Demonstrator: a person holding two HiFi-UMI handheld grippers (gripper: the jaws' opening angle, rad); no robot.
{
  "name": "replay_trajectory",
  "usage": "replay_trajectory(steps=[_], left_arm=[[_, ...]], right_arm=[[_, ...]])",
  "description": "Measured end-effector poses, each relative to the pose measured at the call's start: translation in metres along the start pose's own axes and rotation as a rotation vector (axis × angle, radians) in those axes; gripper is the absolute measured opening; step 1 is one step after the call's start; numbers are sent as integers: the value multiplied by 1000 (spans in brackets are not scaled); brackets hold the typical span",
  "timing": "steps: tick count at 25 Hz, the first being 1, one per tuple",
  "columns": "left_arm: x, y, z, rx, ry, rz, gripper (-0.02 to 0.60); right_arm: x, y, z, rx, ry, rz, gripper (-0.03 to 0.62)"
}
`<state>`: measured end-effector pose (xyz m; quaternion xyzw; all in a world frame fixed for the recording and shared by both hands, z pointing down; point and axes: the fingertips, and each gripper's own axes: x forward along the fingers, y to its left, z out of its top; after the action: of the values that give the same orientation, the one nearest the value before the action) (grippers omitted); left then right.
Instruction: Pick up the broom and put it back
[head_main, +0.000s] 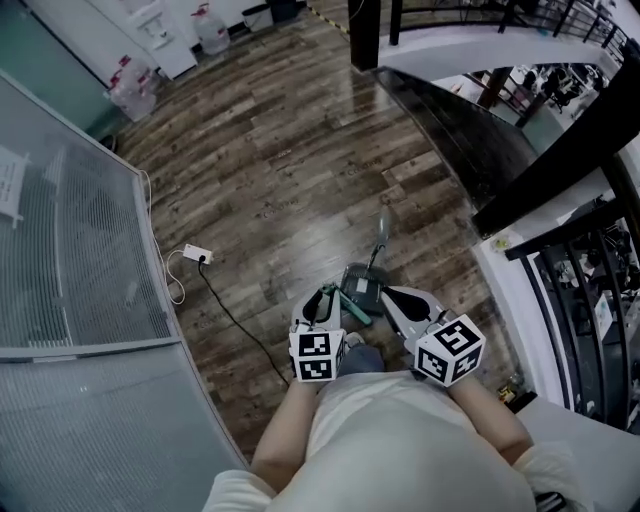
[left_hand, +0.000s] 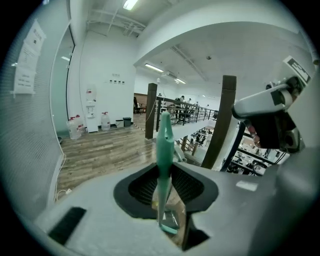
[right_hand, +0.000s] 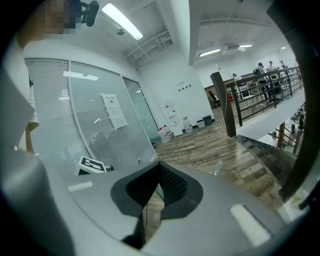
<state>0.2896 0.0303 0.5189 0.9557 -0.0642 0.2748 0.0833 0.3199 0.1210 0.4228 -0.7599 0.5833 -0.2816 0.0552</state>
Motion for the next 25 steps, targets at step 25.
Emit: replay_trajectory(steps=[25], left_arm=[[-118,94,-8,-170,-98,222,94]], right_arm=[[59,73,6,-148,2,179,6]])
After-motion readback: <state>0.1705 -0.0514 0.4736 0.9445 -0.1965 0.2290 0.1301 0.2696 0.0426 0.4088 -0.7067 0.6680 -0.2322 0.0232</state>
